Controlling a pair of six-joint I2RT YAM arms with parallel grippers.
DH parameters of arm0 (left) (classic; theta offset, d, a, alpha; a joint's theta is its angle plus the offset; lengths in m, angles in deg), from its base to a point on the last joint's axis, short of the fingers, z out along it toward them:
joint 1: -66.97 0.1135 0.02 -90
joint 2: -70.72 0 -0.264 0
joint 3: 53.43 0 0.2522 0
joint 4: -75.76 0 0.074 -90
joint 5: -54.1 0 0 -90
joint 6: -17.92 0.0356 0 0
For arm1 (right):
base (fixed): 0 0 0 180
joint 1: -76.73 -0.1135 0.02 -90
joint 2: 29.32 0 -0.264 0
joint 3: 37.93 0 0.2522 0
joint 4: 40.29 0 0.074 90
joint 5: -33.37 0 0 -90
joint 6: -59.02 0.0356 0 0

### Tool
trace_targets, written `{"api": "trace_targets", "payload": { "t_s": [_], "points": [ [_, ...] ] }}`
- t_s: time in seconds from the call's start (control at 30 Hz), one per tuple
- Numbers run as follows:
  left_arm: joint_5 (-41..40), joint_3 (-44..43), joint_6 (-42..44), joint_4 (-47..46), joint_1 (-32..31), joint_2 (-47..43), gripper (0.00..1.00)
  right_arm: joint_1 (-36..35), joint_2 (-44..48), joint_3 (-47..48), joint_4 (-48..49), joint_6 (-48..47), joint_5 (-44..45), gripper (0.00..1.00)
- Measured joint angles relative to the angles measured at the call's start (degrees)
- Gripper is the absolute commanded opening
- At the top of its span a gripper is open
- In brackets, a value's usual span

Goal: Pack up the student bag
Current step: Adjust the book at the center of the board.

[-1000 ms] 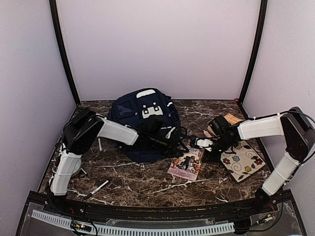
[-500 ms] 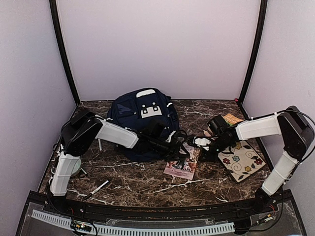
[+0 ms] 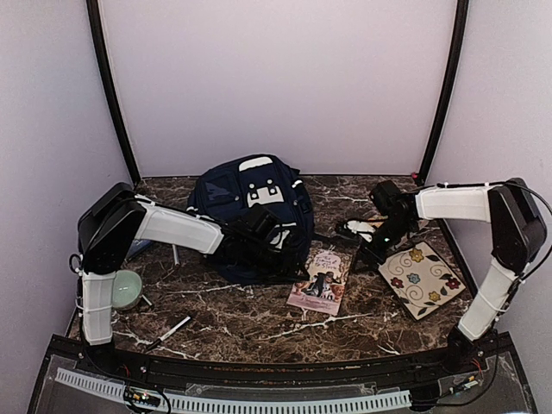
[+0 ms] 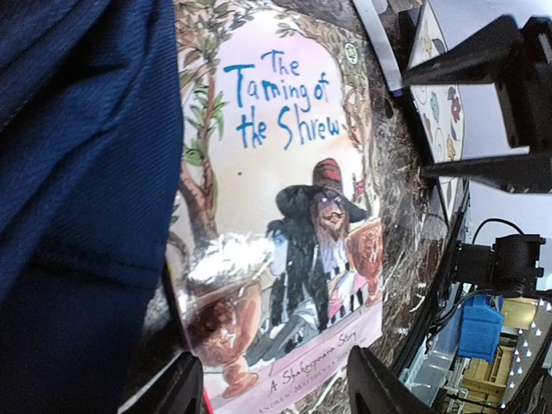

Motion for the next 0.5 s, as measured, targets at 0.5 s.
{"api": "trace_targets", "payload": {
  "t_s": [0.5],
  "points": [
    [-3.2,2.0,-1.0,0.0,0.0,-0.5,0.60,5.6,-18.9,17.5,-3.8,4.6,-10.4,0.53]
  ]
}}
